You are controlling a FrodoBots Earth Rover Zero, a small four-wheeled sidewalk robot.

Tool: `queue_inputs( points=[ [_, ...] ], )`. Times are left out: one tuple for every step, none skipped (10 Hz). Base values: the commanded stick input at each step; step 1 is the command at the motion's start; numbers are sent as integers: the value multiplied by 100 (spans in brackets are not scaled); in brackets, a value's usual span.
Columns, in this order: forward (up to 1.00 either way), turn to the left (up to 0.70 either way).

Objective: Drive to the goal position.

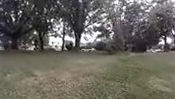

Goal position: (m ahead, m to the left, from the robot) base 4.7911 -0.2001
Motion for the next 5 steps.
queue_inputs(
  points=[
    [50,0],
    [50,0],
    [50,0],
    [50,0],
    [50,0]
  ],
)
